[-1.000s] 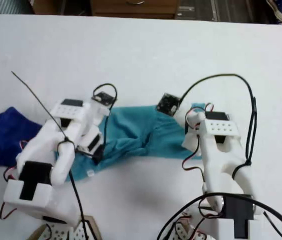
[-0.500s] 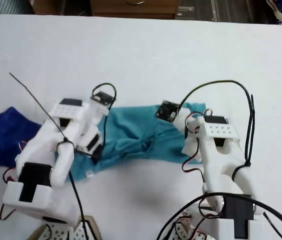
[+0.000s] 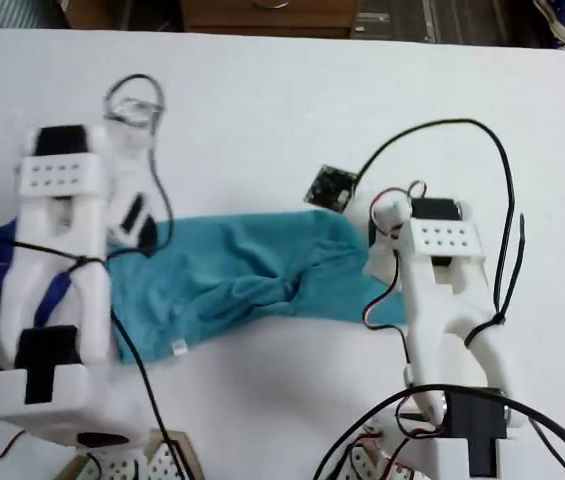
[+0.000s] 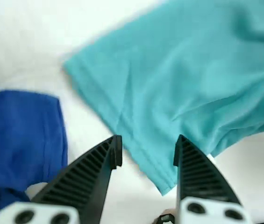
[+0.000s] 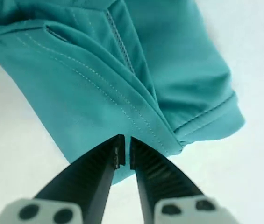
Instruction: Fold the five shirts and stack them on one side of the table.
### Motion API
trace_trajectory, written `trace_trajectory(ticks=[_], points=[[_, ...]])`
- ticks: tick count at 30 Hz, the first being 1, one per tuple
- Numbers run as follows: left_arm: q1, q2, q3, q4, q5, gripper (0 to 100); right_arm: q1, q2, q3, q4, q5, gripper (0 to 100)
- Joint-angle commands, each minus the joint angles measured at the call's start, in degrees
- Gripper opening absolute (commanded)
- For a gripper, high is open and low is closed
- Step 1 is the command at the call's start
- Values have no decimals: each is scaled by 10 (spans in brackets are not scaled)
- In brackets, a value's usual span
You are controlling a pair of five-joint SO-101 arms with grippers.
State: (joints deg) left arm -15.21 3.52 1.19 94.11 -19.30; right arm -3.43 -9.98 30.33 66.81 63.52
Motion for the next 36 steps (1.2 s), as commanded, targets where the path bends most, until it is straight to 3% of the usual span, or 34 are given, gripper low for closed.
trace_trajectory(ticks=[1, 10, 19, 25, 33, 36], points=[[-35, 2, 0, 5, 3, 248, -4, -6, -54, 13, -20, 122], [-69, 69, 71, -128, 85, 268, -2, -5, -84, 13, -49, 149], [-113, 83, 108, -178, 85, 267, 21, -5, -84, 10, -45, 149], [-105, 84, 149, -219, 65, 267, 17, -5, -84, 10, -44, 149], [-67, 115, 136, -214, 68, 267, 21, -6, -105, 14, -47, 149], [-68, 196, 73, -163, 71, 267, 22, -6, -105, 14, -47, 149]])
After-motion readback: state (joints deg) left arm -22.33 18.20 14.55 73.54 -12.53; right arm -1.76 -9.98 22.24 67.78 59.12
